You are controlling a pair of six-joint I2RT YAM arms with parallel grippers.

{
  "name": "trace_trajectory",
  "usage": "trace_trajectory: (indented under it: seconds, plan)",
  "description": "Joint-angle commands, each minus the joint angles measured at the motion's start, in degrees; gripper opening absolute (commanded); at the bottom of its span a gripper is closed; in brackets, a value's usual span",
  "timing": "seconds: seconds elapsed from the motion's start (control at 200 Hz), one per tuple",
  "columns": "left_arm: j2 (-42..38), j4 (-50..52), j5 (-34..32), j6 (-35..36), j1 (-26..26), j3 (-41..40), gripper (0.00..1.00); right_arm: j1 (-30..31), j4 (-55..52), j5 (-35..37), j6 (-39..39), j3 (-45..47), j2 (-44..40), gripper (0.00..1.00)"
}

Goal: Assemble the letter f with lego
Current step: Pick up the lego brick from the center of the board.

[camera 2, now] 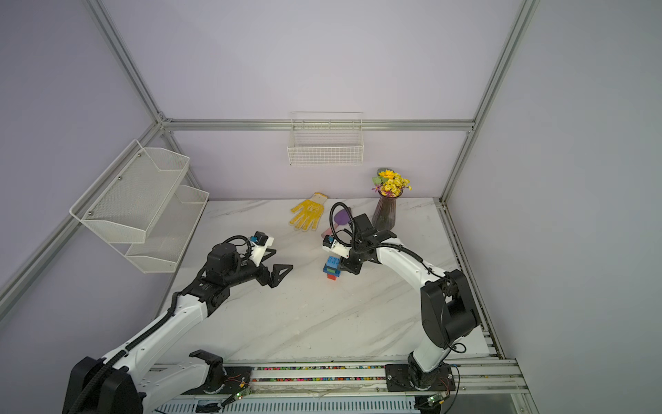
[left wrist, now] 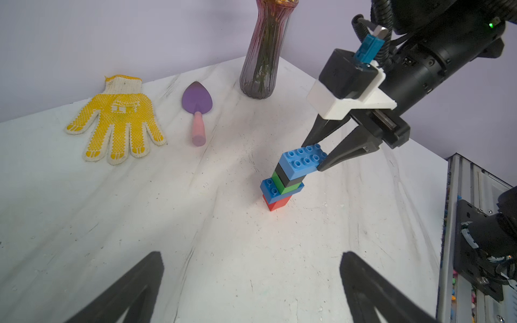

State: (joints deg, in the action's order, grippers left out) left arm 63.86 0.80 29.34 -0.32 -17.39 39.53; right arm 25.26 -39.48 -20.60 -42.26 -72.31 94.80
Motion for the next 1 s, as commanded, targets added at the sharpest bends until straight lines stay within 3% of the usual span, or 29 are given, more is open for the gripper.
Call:
trace_trajectory:
  seconds: [0.0,0.095,0.27,0.57,0.87,0.995]
  plan:
    - [3.8,-6.6,3.9,5.3,-0.1,3.7,1.00,-0.1,-0.6,-1.5,-0.3,-2.8,-1.1,0.29]
    - [6.8,-10.1,9.7,12.0,-0.1,3.6,1.00,-0.5,-1.6,-2.7,-0.7,-4.4,-1.2,0.28]
    - [10.6,-19.5,12.1,18.9,1.6,2.6,1.00,-1.4,-4.2,-6.8,-2.7,-7.8,-1.4,0.27]
    - [21.8,-30.1,24.1,18.8,5.9,8.5,1.00,-1.9,-11.9,-12.2,-7.8,-16.9,2.2,0.24]
    - [28.6,-28.4,35.5,19.5,6.9,16.5,1.00,-2.0,-14.4,-15.4,-10.2,-23.8,5.7,0.23]
    - [29.7,-23.0,38.0,22.1,7.0,18.8,1.00,-2.0,-15.4,-16.1,-11.0,-27.0,7.4,0.23]
